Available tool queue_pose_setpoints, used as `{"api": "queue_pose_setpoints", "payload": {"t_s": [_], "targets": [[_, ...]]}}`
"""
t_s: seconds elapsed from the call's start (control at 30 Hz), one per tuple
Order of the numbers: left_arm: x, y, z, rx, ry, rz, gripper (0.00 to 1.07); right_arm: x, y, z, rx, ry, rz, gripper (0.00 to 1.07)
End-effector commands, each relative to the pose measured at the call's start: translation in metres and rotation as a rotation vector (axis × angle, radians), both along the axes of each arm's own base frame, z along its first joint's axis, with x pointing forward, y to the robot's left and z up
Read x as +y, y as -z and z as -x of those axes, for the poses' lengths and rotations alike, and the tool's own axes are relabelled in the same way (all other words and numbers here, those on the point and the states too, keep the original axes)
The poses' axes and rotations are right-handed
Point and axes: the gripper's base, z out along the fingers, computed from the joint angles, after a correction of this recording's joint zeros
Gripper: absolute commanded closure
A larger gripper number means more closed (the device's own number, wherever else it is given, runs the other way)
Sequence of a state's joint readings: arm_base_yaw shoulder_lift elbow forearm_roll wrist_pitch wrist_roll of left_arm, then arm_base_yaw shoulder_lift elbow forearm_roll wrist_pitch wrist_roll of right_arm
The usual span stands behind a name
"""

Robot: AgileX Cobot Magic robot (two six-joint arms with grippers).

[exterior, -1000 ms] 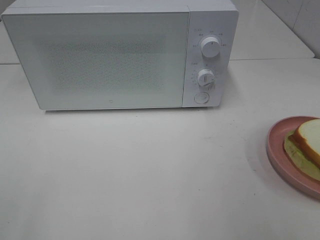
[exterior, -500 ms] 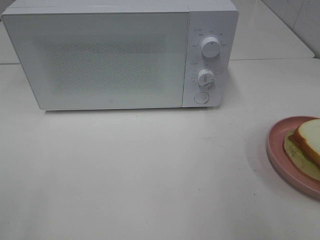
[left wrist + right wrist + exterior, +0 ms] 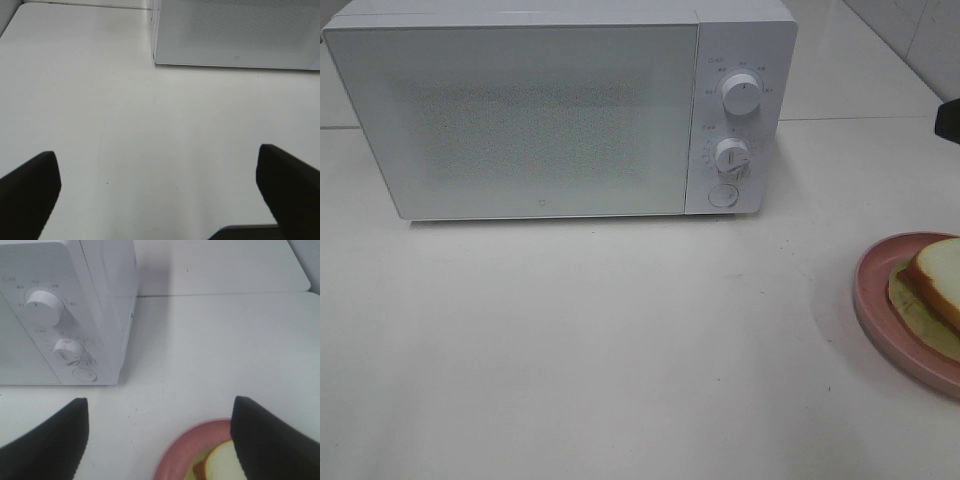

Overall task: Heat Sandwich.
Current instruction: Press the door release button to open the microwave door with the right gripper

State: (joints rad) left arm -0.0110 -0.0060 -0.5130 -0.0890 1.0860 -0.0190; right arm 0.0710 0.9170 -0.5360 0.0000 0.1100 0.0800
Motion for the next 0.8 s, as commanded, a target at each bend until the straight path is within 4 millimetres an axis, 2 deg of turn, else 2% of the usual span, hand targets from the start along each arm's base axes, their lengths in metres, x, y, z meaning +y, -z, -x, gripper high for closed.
{"api": "queue_pose_setpoints", "payload": {"t_s": [0.03, 0.13, 0.27, 0.4, 0.8], "targets": [[-0.001, -0.001, 0.003, -0.036, 0.012, 0.008, 0.07, 0.000, 0.001, -0.014, -0.056, 0.003, 0.003, 0.33], [-0.001, -0.001, 0.003, -0.036, 0.012, 0.008, 0.07, 0.000, 0.005, -0.021, -0.081, 0.003, 0.003, 0.33], [-0.001, -0.001, 0.003, -0.036, 0.012, 0.008, 0.07, -0.001, 0.029, -0.032, -0.189, 0.022, -0.008, 0.33], [-0.001, -0.001, 0.003, -0.036, 0.012, 0.008, 0.07, 0.001, 0.038, -0.033, -0.204, 0.036, -0.007, 0.33], [-0.001, -0.001, 0.003, -0.036, 0.012, 0.008, 0.07, 0.037, 0.068, -0.036, -0.227, 0.018, 0.016, 0.33]]}}
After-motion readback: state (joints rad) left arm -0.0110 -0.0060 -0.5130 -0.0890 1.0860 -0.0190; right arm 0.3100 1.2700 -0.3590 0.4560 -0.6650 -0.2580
